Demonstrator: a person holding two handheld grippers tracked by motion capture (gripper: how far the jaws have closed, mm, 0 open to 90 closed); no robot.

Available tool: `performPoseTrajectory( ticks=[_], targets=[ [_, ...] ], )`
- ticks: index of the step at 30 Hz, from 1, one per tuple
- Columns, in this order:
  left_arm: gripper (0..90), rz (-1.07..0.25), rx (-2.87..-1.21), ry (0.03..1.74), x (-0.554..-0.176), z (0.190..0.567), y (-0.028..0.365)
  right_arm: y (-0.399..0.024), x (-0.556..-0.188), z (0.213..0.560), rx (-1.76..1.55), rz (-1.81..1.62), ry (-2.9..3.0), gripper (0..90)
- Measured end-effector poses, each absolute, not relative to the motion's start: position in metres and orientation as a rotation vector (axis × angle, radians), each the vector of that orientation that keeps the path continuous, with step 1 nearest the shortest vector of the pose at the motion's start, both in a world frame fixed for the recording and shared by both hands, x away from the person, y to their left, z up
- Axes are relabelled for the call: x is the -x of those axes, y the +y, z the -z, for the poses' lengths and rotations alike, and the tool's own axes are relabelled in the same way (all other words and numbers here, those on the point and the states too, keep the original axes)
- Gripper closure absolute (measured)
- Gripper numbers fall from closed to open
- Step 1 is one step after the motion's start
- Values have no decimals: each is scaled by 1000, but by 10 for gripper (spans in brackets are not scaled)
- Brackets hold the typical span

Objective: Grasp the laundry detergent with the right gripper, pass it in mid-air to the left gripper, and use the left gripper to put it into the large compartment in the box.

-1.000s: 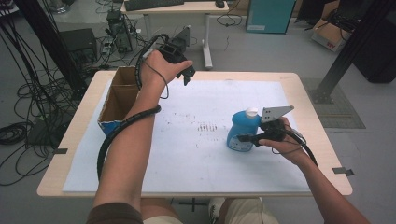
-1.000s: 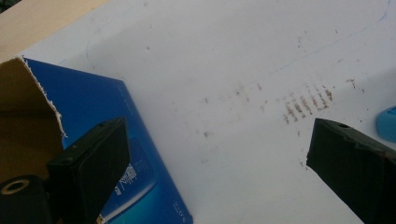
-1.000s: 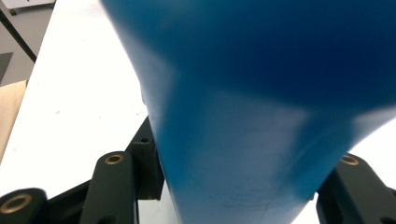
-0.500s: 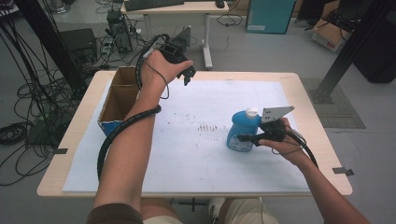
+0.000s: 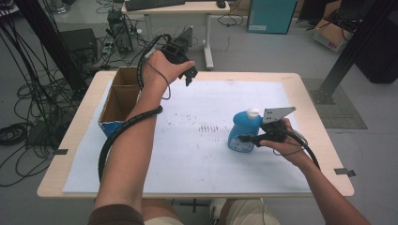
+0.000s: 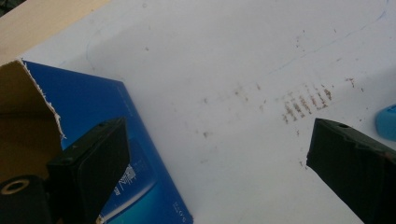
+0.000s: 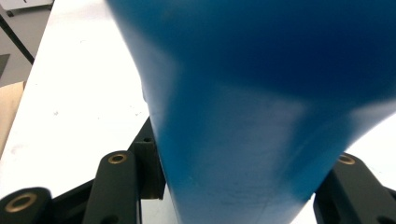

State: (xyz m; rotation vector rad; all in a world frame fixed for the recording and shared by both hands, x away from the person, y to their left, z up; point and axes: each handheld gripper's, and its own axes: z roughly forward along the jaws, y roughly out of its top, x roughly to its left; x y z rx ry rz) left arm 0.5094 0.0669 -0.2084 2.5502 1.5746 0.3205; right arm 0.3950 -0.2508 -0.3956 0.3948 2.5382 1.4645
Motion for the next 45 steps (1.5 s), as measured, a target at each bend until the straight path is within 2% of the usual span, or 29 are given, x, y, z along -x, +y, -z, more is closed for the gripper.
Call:
performPoseTrajectory(
  ticks=[45],
  targets=[
    [64,-330,-2574,1554,-512,203,74,-248,-392,393,-424,-1434,2542,452]
  ],
)
